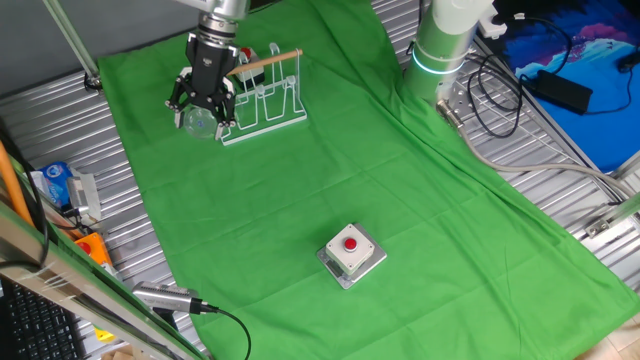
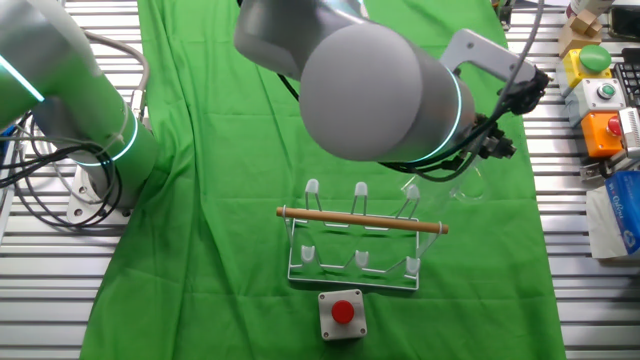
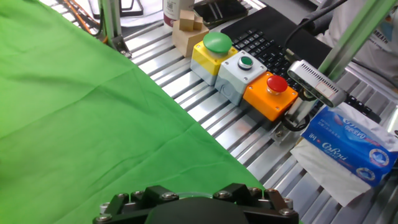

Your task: Put the cup on the cup rack

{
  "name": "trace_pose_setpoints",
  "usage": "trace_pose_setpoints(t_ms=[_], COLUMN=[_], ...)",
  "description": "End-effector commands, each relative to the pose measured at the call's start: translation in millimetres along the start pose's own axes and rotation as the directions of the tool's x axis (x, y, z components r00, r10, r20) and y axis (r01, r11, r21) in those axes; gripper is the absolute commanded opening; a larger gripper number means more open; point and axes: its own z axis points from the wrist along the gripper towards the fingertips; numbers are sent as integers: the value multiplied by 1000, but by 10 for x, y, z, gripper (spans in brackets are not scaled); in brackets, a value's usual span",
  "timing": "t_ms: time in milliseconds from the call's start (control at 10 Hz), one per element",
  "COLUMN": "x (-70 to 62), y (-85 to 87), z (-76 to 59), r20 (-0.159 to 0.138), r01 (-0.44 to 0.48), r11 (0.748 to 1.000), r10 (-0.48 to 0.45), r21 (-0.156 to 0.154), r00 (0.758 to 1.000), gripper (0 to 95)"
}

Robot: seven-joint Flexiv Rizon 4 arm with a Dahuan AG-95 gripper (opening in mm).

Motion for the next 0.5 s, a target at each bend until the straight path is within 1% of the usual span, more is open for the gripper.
trace_pose_setpoints(t_ms=[100, 400, 500], x=[-9, -4, 0], y=[-1, 7, 8], z=[-2, 8, 8], r20=[11, 25, 20], r01=[-1, -3, -2], r11=[1000, 1000, 1000], r10=[1, 3, 1], r21=[1, 10, 10], r00=[1000, 1000, 1000], gripper=[0, 0, 0])
